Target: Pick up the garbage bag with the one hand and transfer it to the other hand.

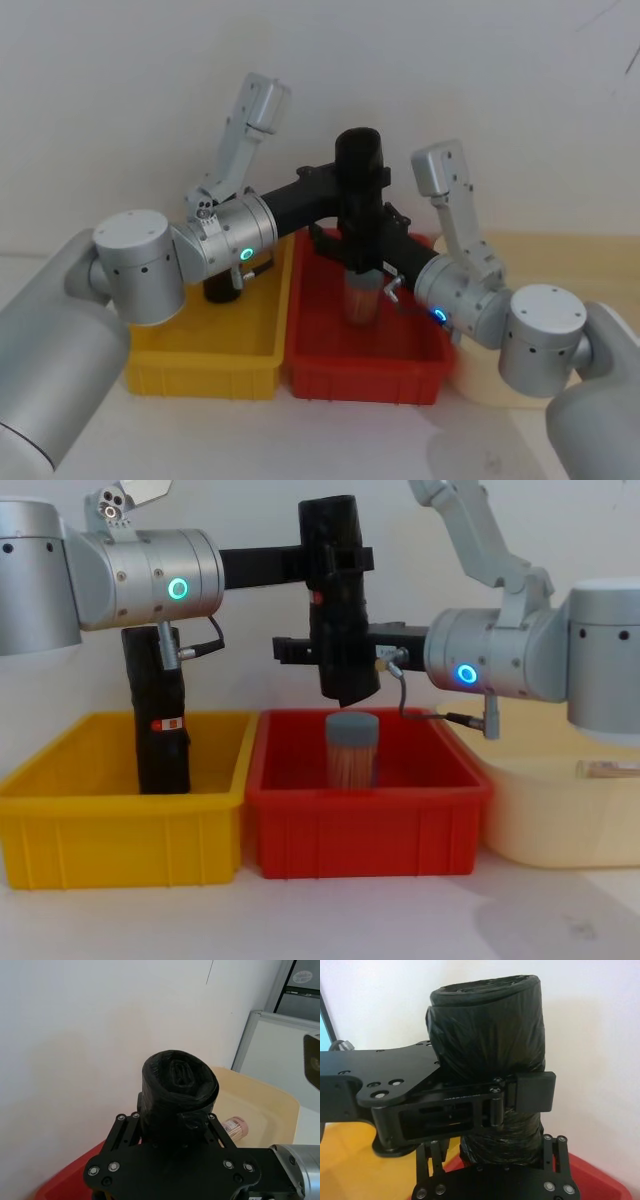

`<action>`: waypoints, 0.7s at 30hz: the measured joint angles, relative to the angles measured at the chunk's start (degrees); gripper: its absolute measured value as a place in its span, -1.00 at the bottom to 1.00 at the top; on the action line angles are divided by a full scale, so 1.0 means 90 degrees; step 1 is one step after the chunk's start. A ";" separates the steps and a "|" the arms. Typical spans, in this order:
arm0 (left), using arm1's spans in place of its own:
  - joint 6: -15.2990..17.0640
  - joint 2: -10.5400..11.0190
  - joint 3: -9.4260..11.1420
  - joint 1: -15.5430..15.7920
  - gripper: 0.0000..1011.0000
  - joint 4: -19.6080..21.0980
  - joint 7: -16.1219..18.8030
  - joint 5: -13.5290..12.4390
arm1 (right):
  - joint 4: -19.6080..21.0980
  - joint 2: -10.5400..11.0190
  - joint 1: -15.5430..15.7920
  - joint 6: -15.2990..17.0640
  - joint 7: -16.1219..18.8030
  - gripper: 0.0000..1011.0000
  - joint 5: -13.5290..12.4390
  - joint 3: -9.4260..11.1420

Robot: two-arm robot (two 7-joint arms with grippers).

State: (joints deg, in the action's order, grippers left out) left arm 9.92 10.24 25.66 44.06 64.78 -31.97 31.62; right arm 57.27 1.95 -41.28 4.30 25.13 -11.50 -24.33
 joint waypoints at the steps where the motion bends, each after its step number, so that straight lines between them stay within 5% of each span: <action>1: 0.0000 0.0001 0.0000 0.0000 -0.27 0.0000 0.0000 0.0000 | 0.0000 0.0000 0.0000 0.0000 0.0000 0.91 0.0000 0.0000; 15: 0.0000 -0.0001 0.0000 0.0000 -0.27 0.0000 0.0003 0.0000 | -0.0331 -0.0119 -0.0176 -0.0140 -0.0076 0.15 0.0022 -0.0048; 21: 0.0000 -0.0001 0.0000 0.0000 -0.27 0.0000 0.0003 0.0000 | -0.0382 -0.0138 -0.0204 -0.0165 -0.0085 0.11 0.0025 -0.0057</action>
State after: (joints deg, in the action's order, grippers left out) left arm 9.92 10.24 25.66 44.06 64.78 -31.94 31.63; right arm 53.83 0.70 -43.12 2.82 24.36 -11.28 -24.84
